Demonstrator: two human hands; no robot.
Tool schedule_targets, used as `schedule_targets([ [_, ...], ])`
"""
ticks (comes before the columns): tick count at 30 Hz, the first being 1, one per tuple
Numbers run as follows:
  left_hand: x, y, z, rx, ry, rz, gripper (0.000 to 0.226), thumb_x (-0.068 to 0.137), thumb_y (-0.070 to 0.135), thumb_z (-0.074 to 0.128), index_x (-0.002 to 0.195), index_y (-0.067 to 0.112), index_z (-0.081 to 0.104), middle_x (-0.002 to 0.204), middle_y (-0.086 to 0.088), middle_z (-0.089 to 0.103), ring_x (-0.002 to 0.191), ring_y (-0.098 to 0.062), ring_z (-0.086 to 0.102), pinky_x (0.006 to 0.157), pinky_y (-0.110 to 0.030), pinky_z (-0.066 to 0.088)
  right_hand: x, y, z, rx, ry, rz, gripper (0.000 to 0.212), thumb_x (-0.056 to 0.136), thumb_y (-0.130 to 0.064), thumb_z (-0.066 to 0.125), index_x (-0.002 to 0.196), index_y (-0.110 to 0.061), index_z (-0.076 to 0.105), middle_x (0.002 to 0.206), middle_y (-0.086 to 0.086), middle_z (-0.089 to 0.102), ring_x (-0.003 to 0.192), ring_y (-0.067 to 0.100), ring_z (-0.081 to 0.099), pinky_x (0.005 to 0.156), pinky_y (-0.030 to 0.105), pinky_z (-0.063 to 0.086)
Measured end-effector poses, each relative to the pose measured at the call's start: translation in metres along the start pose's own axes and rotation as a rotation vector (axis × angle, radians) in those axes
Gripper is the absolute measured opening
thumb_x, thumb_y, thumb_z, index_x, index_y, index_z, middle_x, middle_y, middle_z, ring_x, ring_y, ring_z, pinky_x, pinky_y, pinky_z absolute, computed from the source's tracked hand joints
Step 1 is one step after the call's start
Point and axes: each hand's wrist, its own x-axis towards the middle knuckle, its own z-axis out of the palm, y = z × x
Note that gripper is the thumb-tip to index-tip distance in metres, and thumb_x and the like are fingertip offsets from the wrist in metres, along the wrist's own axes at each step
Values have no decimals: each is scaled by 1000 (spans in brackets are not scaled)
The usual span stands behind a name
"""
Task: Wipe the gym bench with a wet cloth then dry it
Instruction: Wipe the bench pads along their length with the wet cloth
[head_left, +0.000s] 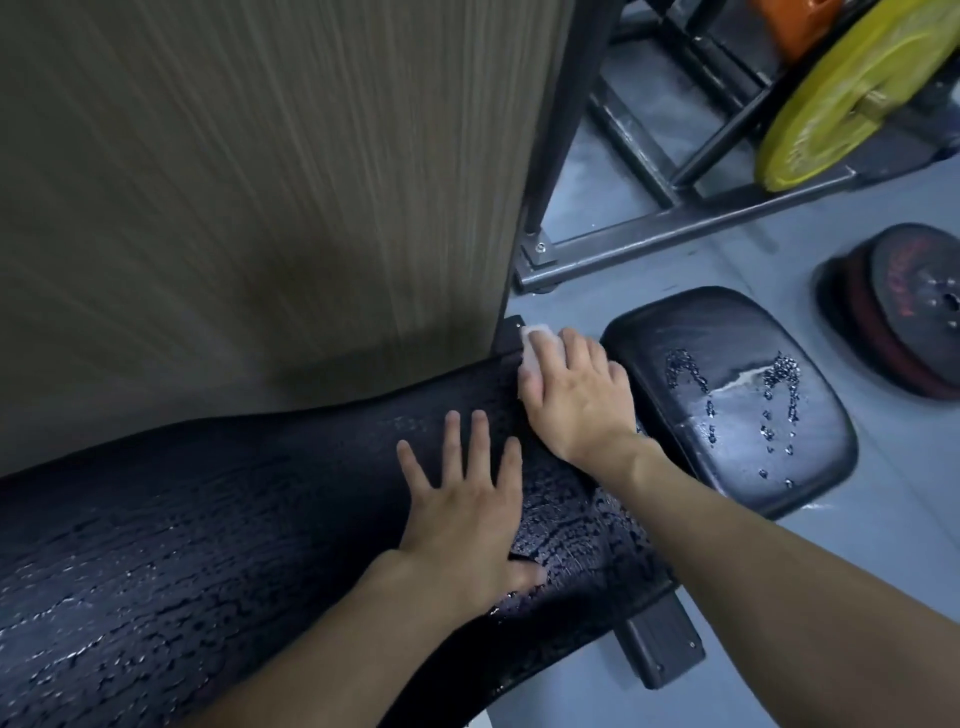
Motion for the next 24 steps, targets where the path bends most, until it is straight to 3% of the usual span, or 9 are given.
schedule_targets([
  [4,-5,10,6,-5,-13,4,125,76,73,60,152,14,-19,154,-22,-35,140,-42,-34,106,-77,-7,-29,21,-4,22,-21,99,59,101,-42,26,153,-17,20,129,19,48,109,38,52,90,48,44],
  [8,-17,27,23,-17,-2,30,121,78,72,58,152,20,-22,153,-21,-38,140,-41,-36,103,-80,-8,-81,33,2,-62,-4,161,69,96,-45,16,151,-4,23,119,27,52,95,42,54,81,49,47],
  [11,-16,26,26,-49,16,17,123,75,72,62,152,23,-20,153,-19,-38,140,-40,-35,101,-82,-7,-106,39,10,-113,-45,182,74,94,-49,6,155,-8,16,135,25,44,106,41,47,89,52,43],
  [14,-11,24,25,-74,24,14,127,72,72,67,153,25,-18,155,-16,-36,142,-39,-33,100,-82,-6,-106,34,7,-48,22,240,66,99,-47,19,156,-14,12,138,21,42,114,42,46,94,51,39],
  [24,-5,18,32,-72,112,-5,128,60,81,67,154,38,-9,162,-3,-25,147,-27,-26,102,-80,-4,-124,45,17,120,152,229,50,101,-41,30,146,-19,33,137,19,44,123,41,41,100,50,36],
])
